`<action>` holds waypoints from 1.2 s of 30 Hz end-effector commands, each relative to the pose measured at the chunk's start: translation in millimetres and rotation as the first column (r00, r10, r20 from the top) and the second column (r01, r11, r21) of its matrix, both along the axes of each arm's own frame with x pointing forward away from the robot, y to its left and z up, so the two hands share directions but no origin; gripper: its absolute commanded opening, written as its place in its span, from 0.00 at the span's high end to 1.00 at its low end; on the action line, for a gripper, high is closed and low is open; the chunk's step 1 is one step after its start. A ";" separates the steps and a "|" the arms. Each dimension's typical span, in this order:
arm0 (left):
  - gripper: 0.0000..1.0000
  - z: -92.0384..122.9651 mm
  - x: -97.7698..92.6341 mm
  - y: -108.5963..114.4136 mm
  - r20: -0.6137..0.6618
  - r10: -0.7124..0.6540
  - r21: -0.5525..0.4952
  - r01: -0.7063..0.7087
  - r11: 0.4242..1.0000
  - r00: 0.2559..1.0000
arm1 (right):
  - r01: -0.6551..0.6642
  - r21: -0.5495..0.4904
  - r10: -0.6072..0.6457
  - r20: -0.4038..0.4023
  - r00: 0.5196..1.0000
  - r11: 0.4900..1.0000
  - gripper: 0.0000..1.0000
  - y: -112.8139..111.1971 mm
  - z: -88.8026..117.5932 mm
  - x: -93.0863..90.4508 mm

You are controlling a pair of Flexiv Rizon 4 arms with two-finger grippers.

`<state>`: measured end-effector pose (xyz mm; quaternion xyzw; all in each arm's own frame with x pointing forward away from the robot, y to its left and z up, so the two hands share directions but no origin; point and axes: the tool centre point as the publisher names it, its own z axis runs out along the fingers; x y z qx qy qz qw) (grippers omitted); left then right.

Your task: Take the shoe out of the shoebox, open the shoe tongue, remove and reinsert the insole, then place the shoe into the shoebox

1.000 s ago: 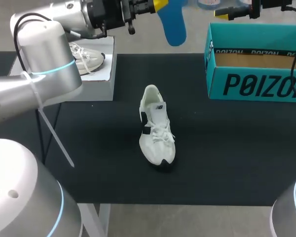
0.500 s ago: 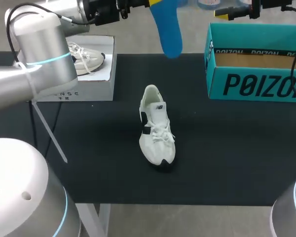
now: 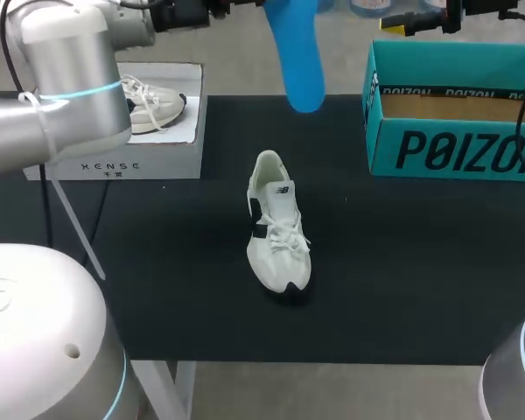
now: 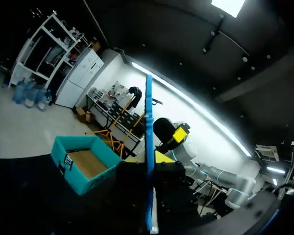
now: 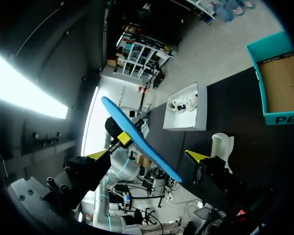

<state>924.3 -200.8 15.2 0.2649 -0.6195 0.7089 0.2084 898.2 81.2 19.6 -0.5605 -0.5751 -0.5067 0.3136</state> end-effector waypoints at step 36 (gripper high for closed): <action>1.00 -60.5 17.8 -29.5 -0.661 -0.188 -0.034 0.220 0.975 0.727 | 0.061 -0.392 -0.029 0.089 0.996 0.918 0.00 8.5 37.5 -7.7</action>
